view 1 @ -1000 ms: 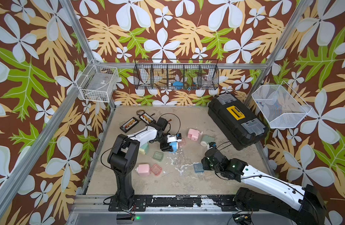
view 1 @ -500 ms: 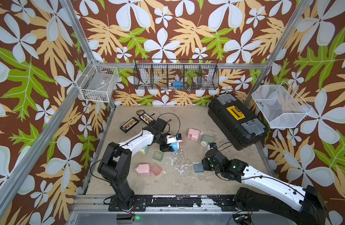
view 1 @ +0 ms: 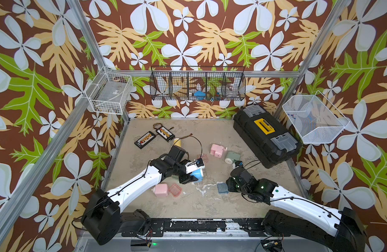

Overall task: Put the tray back into the pencil sharpener
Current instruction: Pick up the pencil sharpener from the center of the board, then close the container of the pencil sharpener.

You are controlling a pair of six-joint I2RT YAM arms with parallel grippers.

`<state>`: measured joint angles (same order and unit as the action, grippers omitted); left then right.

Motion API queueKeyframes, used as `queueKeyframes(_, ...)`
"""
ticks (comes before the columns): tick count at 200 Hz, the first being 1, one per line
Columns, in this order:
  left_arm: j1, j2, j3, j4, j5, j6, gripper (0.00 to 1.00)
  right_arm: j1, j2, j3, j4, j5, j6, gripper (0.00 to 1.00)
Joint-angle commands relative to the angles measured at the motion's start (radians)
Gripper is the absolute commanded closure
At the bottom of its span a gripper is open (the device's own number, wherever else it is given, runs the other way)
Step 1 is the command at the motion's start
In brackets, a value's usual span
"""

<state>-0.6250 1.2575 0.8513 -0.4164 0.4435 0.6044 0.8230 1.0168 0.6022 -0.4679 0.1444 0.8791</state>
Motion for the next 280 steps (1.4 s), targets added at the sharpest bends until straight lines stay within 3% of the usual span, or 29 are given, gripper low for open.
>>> queueKeyframes(1, -0.023, -0.072, -0.059, 0.1, -0.026, -0.171, 0.6, -0.001, -0.005, -0.005, -0.001, -0.005, 0.005, 0.67)
queueKeyframes(40, -0.092, -0.154, -0.16, 0.175, -0.096, -0.288, 0.59, -0.01, -0.012, -0.019, 0.008, -0.028, 0.015, 0.67)
queueKeyframes(88, -0.134, -0.152, -0.194, 0.219, -0.12, -0.295, 0.59, -0.018, 0.021, -0.01, 0.016, -0.055, -0.014, 0.66)
queueKeyframes(132, -0.172, -0.082, -0.192, 0.248, -0.104, -0.256, 0.59, -0.024, 0.07, 0.004, 0.028, -0.084, -0.034, 0.64)
queueKeyframes(164, -0.235, -0.005, -0.159, 0.229, -0.116, -0.2, 0.58, -0.033, 0.1, -0.007, -0.036, -0.031, -0.012, 0.64)
queueKeyframes(193, -0.282, 0.079, -0.125, 0.215, -0.145, -0.18, 0.58, -0.058, 0.114, -0.043, 0.006, -0.109, -0.047, 0.64)
queueKeyframes(233, -0.292, 0.148, -0.109, 0.24, -0.147, -0.177, 0.58, -0.06, 0.135, -0.06, 0.087, -0.184, -0.066, 0.64)
queueKeyframes(280, -0.294, 0.207, -0.097, 0.252, -0.147, -0.155, 0.57, -0.06, 0.182, -0.051, 0.087, -0.152, -0.061, 0.68)
